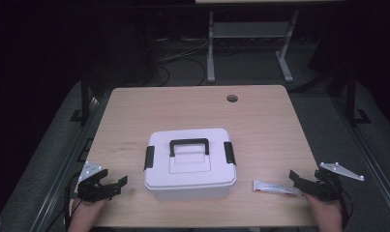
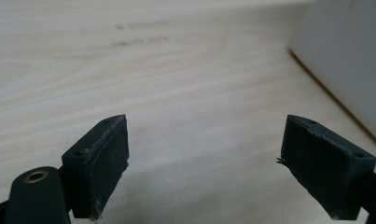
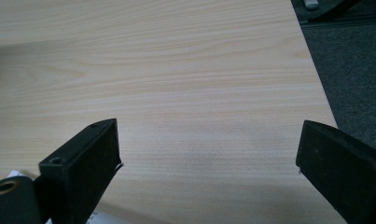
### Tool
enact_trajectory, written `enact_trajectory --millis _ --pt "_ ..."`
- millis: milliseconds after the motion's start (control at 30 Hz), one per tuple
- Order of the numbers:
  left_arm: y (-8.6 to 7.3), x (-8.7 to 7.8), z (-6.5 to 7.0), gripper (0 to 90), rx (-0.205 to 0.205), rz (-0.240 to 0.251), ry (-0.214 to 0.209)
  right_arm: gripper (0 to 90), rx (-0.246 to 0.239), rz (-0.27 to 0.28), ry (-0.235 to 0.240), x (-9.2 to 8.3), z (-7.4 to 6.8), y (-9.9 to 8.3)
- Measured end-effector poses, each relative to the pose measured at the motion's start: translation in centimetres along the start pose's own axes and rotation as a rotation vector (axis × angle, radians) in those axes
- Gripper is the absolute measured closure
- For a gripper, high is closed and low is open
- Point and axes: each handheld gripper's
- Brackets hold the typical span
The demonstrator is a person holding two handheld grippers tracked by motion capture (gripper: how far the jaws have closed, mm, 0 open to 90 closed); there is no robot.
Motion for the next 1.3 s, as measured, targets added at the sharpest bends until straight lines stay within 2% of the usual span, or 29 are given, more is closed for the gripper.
enact_trajectory --millis 67,167,267,367,400,433,467,500,633,667,700,733,833,933,1067,1200,1300 --pt "0.3 0.2 -0.2 14.7 0.019 -0.054 -0.023 5.7 0.009 0.005 0.005 -0.1 0.1 0.0" --pt "0.5 0.3 -0.4 14.7 0.035 -0.079 -0.024 5.7 0.009 0.009 0.006 -0.2 0.1 0.0" --pt "1.0 0.5 -0.6 14.7 0.065 -0.127 -0.047 5.7 0.011 -0.001 0.011 -0.2 0.1 0.1" --pt "1.2 0.5 -0.6 14.7 0.076 -0.140 -0.051 5.7 0.000 -0.004 0.009 0.0 0.0 0.1" --pt "1.4 0.6 -0.7 14.7 0.085 -0.159 -0.070 5.7 0.003 -0.005 0.013 0.0 -0.1 0.1" --pt "1.4 0.6 -0.7 14.7 0.085 -0.159 -0.070 5.7 0.003 -0.005 0.013 0.0 -0.1 0.1" --pt "1.7 0.5 -0.7 14.7 0.107 -0.178 -0.085 5.7 0.004 -0.004 0.015 0.0 -0.1 0.1" --pt "1.7 0.5 -0.7 14.7 0.107 -0.178 -0.085 5.7 0.004 -0.004 0.015 0.0 -0.1 0.1" --pt "2.4 0.3 -0.7 14.7 0.172 -0.248 -0.120 5.7 0.012 -0.004 0.020 -0.1 0.0 0.1" --pt "2.7 0.3 -0.8 14.7 0.193 -0.282 -0.146 5.7 0.006 -0.001 0.019 -0.2 0.0 0.1" --pt "2.7 0.3 -0.8 14.7 0.193 -0.282 -0.146 5.7 0.006 -0.001 0.019 -0.2 0.0 0.1" --pt "3.0 0.4 -0.9 14.7 0.213 -0.324 -0.168 5.7 0.008 -0.001 0.021 -0.2 0.0 0.1" --pt "3.3 0.4 -0.8 14.6 0.225 -0.353 -0.176 5.7 0.013 0.000 0.023 -0.2 0.0 0.1" --pt "3.8 0.5 -0.7 14.6 0.233 -0.393 -0.220 5.7 0.021 0.004 0.027 -0.2 -0.1 0.1" --pt "4.2 0.8 -0.4 14.6 0.254 -0.423 -0.243 5.7 0.021 0.000 0.032 -0.2 -0.1 0.1" --pt "4.5 0.8 -0.1 14.6 0.314 -0.468 -0.265 5.7 0.017 0.002 0.031 -0.3 0.1 0.1" --pt "4.9 0.6 -0.2 14.6 0.336 -0.486 -0.295 5.7 0.019 0.001 0.031 -0.3 0.1 0.1"
Point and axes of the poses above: each handheld gripper's, and its own axes: x roughly forward along the jaws, y roughly out of its top, z roughly to its right, and after that the axes turned 7 degrees about x, right-handed
